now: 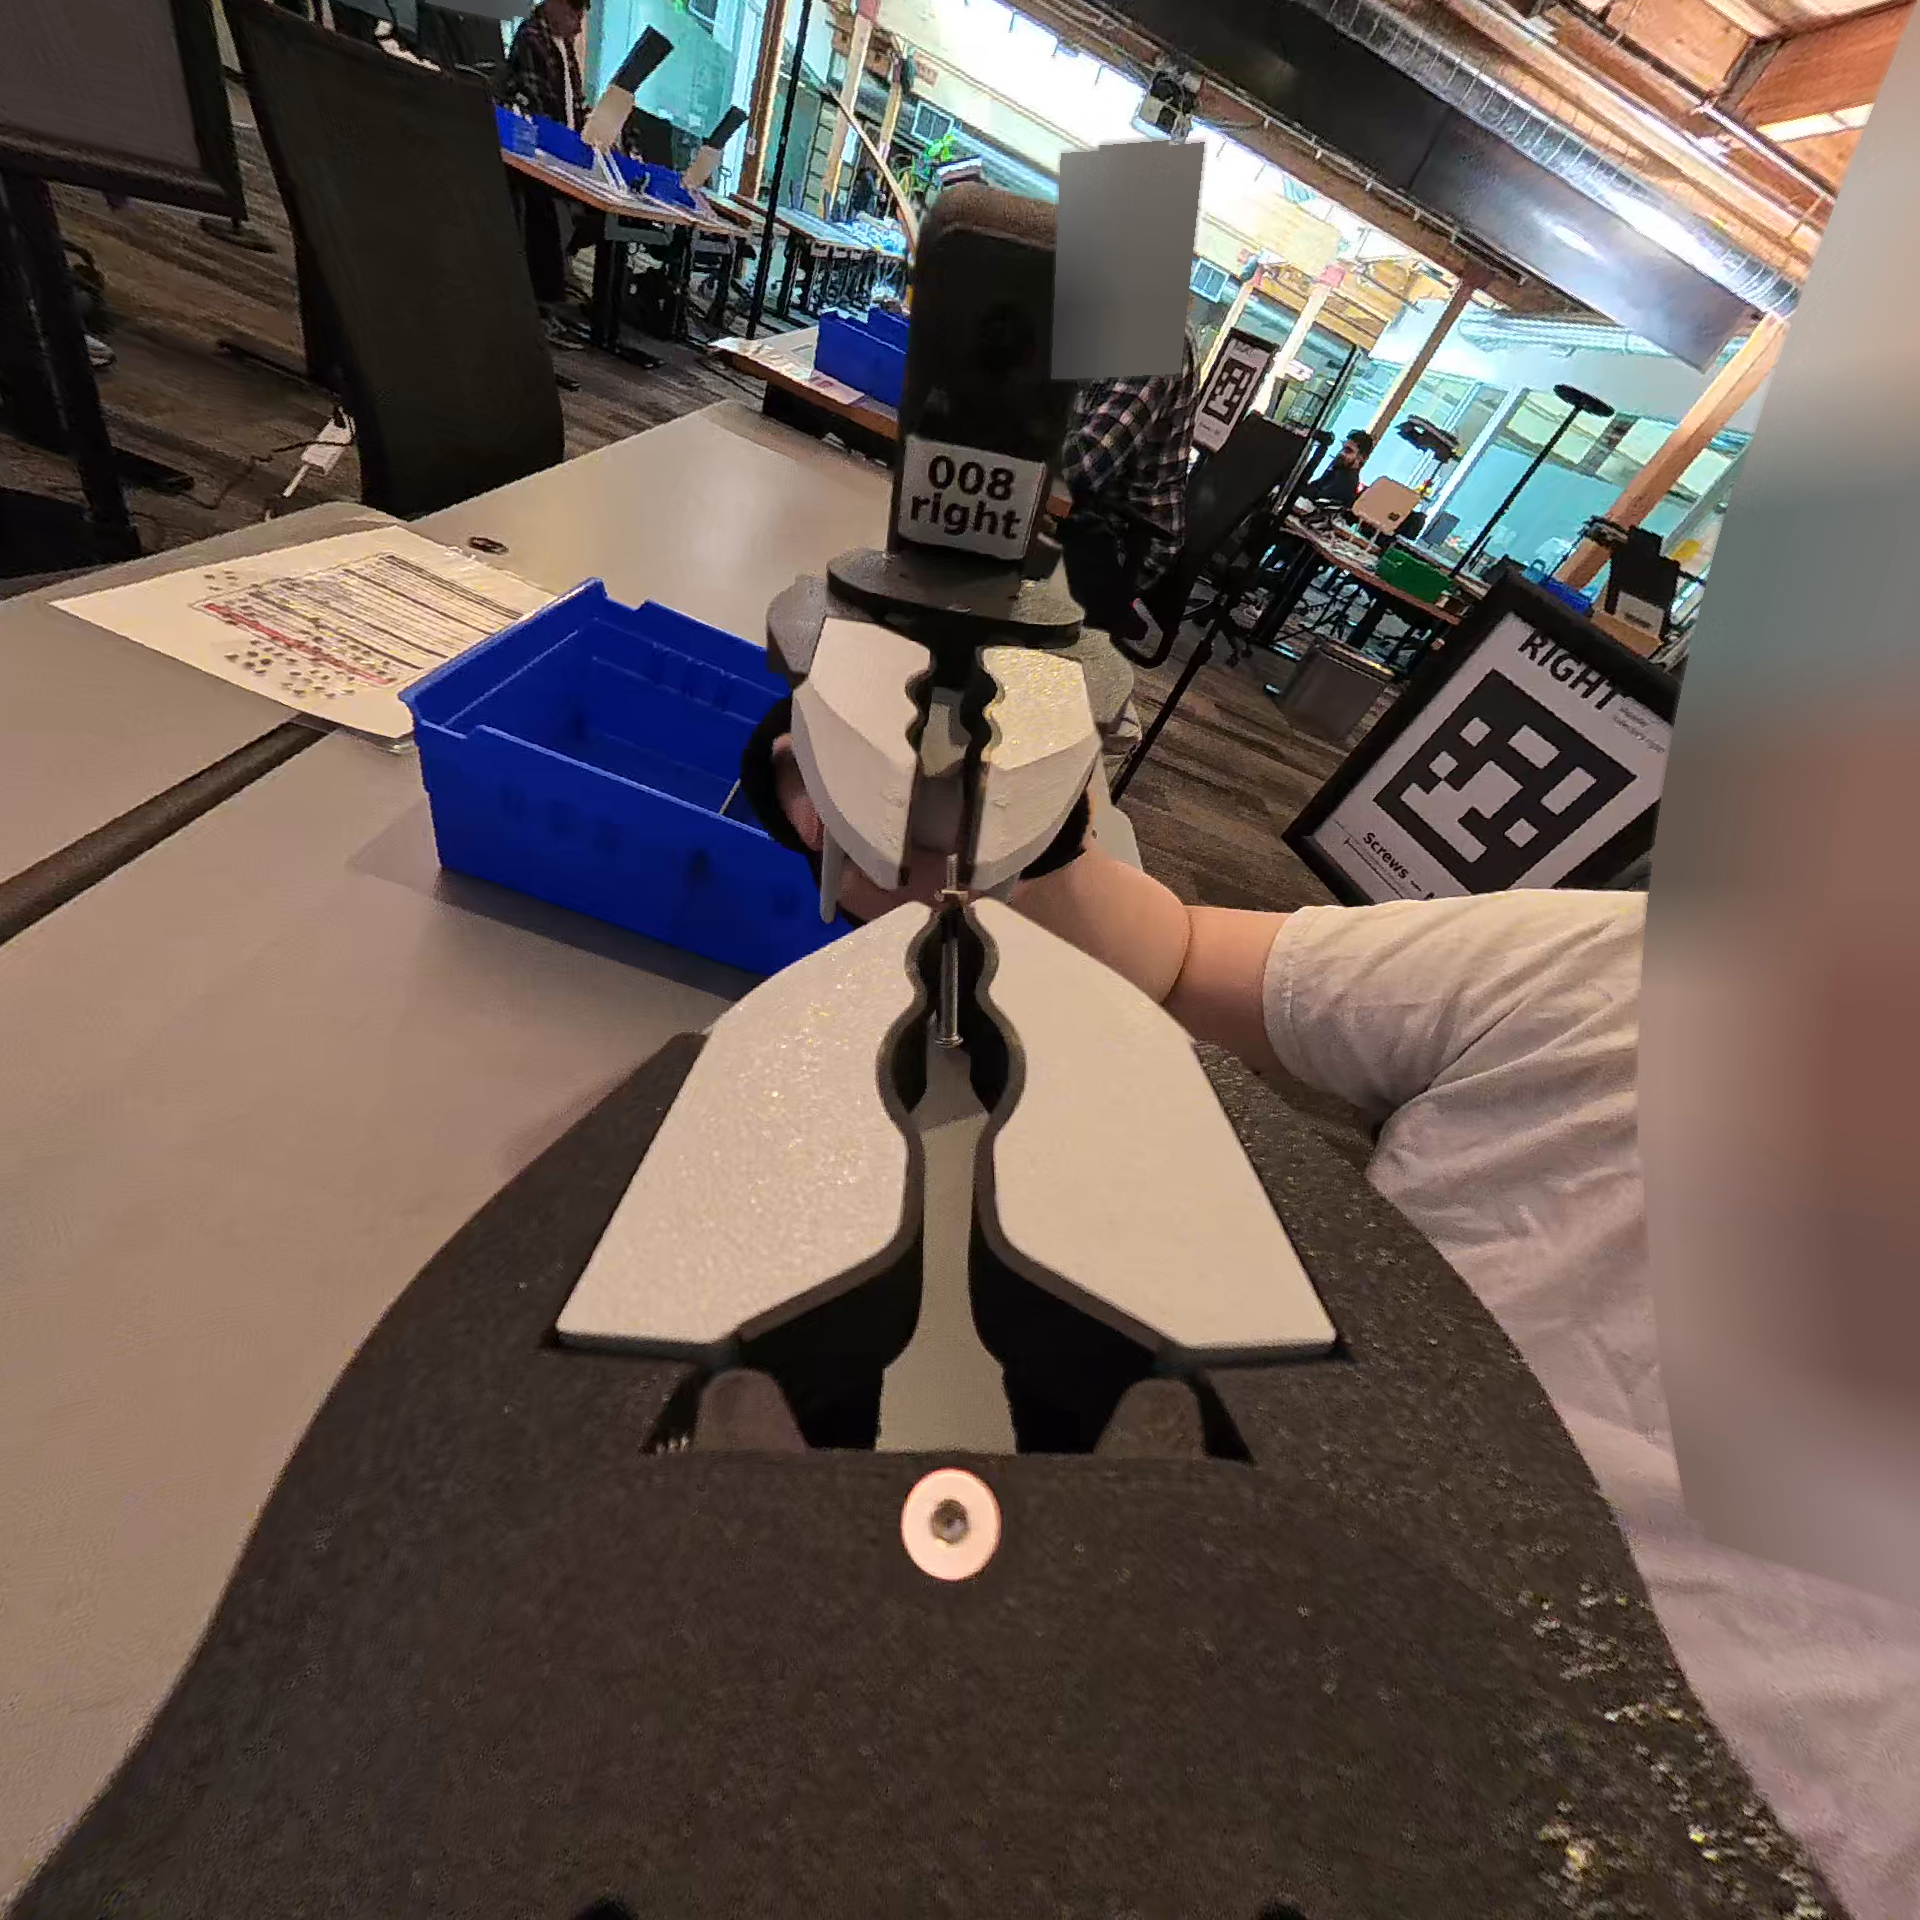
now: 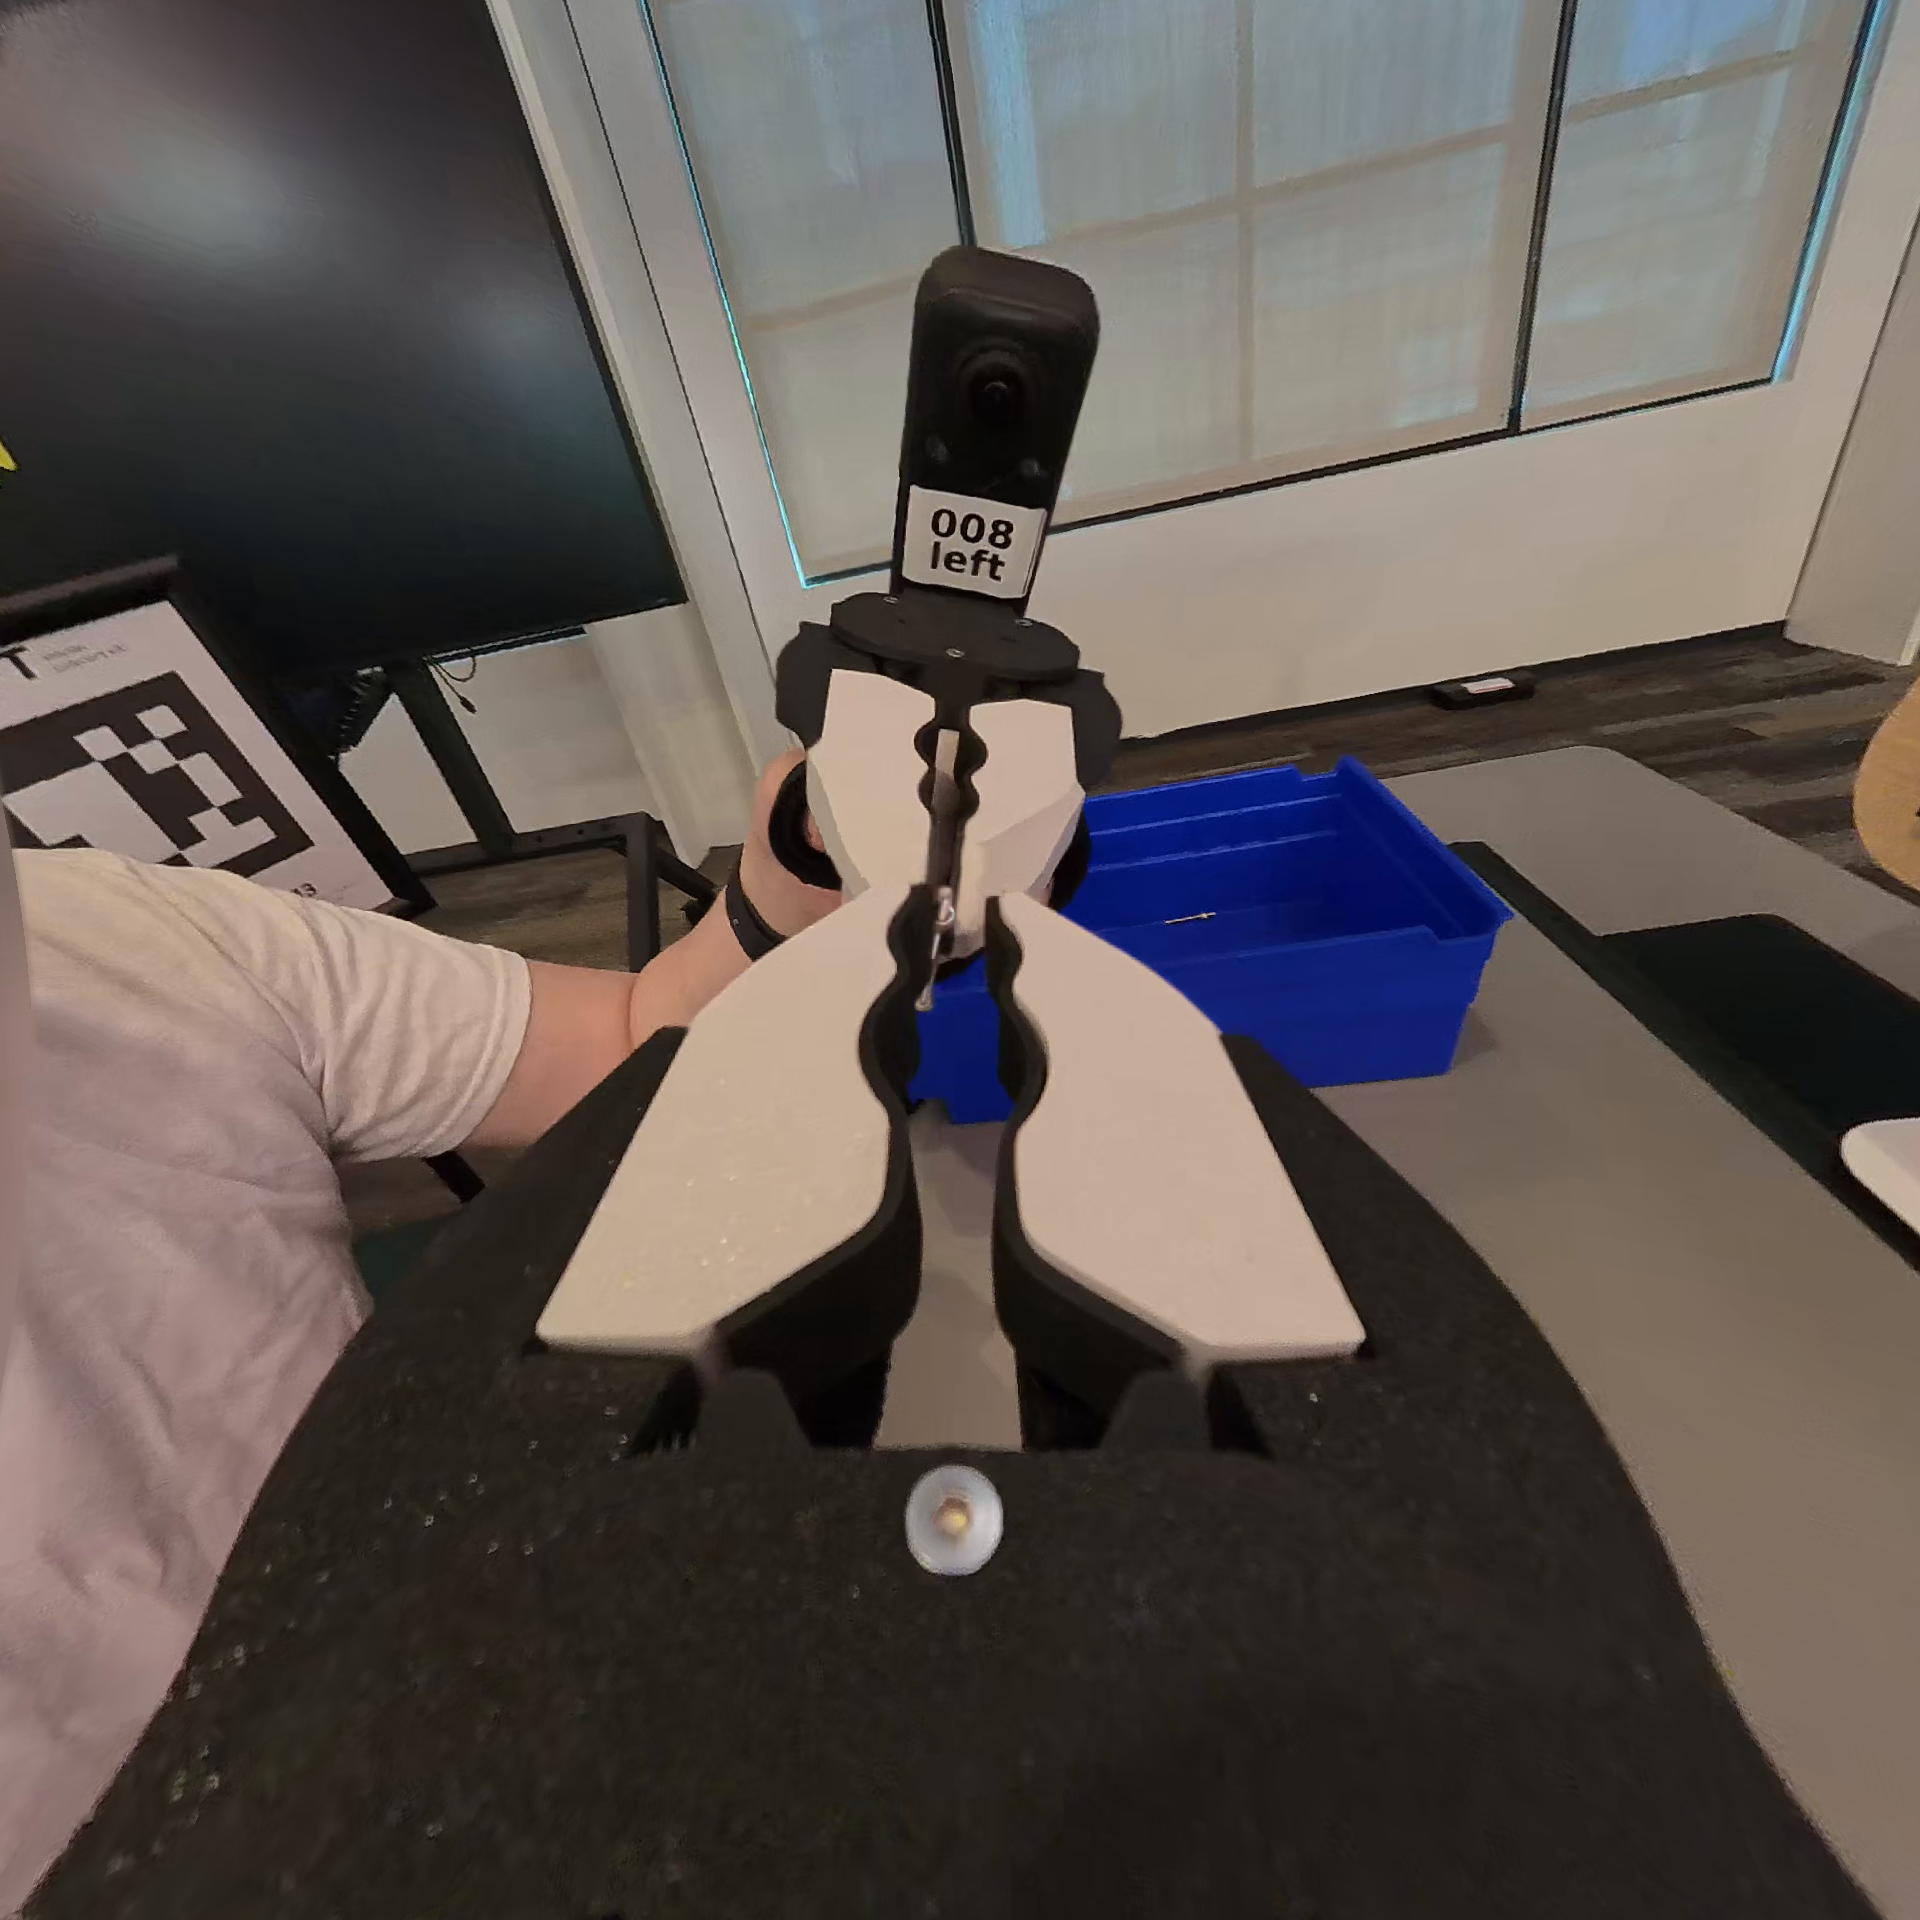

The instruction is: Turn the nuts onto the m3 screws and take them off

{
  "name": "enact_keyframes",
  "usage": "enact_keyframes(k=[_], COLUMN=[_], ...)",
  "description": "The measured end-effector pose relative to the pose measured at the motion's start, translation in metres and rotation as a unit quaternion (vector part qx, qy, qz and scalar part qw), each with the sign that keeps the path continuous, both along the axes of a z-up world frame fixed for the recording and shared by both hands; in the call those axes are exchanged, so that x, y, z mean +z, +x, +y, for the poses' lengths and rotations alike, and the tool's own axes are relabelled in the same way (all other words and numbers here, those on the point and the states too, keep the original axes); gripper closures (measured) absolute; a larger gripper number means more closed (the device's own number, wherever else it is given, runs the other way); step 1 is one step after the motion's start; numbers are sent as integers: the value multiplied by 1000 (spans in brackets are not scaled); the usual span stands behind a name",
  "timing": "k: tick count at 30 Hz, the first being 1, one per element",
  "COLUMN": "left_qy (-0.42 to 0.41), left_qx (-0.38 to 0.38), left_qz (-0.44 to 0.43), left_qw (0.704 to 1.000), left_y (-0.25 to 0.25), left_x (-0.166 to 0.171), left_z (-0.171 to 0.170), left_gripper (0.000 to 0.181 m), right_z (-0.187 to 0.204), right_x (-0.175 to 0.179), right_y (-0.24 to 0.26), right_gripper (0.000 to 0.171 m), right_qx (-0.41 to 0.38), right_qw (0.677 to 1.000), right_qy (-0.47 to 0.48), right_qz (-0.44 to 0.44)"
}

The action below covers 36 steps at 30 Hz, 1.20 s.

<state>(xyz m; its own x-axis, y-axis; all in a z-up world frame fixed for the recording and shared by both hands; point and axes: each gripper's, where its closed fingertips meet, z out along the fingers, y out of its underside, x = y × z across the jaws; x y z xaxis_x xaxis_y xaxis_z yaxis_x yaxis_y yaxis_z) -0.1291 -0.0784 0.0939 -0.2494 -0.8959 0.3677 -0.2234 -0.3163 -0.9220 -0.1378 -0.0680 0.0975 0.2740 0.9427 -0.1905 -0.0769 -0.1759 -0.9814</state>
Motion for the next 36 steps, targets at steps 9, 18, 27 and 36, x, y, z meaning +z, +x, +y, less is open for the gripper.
enact_keyframes(k=[9, 18, 27, 36], left_qy=[-4, -29, -40, -10], left_qx=[-6, -50, -41, -28], left_qz=[18, 48, 35, 20], left_qw=[1000, 997, 998, 999], left_y=[0, 11, 12, 11], left_x=[-5, -22, -20, -12], left_z=[-2, -17, -11, -14], left_gripper=[168, 179, 180, 180], right_z=[-4, -4, 0, 3], right_x=[0, -3, 2, 0], right_y=[0, 4, 10, 4], right_gripper=[168, 168, 160, 147], right_qx=[20, 18, 1, -7], right_qw=[1000, 1000, 1000, 1000], right_qy=[-14, -11, 7, -6], right_qz=[10, -20, -15, -3])
